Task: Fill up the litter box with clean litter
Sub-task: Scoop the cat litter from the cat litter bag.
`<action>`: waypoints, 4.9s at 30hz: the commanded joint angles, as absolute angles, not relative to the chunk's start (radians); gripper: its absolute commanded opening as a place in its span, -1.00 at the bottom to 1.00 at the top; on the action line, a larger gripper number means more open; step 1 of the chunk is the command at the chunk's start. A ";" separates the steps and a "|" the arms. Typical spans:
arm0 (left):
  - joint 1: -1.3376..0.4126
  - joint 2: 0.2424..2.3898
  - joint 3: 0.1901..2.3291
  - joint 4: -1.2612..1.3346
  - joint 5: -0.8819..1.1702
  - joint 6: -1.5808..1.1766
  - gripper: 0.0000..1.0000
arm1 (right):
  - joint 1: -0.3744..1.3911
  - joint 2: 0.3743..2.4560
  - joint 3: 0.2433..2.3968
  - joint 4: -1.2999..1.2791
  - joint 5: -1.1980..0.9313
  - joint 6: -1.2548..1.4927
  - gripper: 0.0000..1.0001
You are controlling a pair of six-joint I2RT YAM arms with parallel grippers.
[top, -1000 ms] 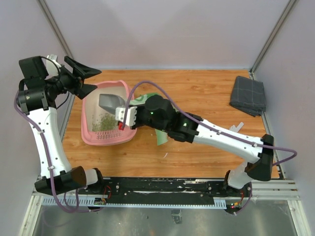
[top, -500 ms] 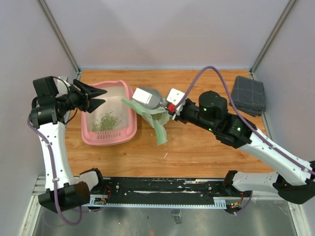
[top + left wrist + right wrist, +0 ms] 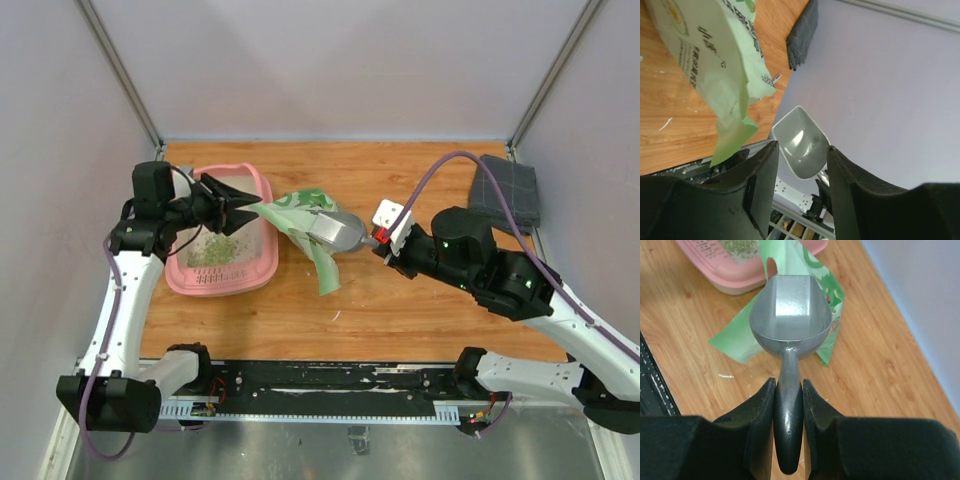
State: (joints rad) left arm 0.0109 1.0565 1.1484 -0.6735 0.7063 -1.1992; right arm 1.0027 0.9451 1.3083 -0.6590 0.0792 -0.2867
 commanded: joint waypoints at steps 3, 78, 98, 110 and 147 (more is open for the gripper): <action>-0.090 1.115 1.121 -0.485 0.648 -1.295 0.02 | 0.991 0.892 1.260 -0.739 0.085 -0.205 -0.98; -0.109 1.236 1.100 -0.559 0.616 -1.098 -1.00 | 1.125 1.752 1.826 -1.091 0.483 -0.149 -0.99; -0.109 1.224 1.089 -0.597 0.616 -1.085 -1.00 | 0.997 1.833 1.632 -0.645 0.369 -0.059 -0.98; -0.109 1.214 1.062 -0.611 0.604 -1.098 -1.00 | 0.999 1.752 1.299 -0.240 0.371 0.017 -0.98; -0.112 1.337 1.226 -0.690 0.547 -1.044 -1.00 | 0.923 1.718 0.905 0.629 0.200 0.092 -0.98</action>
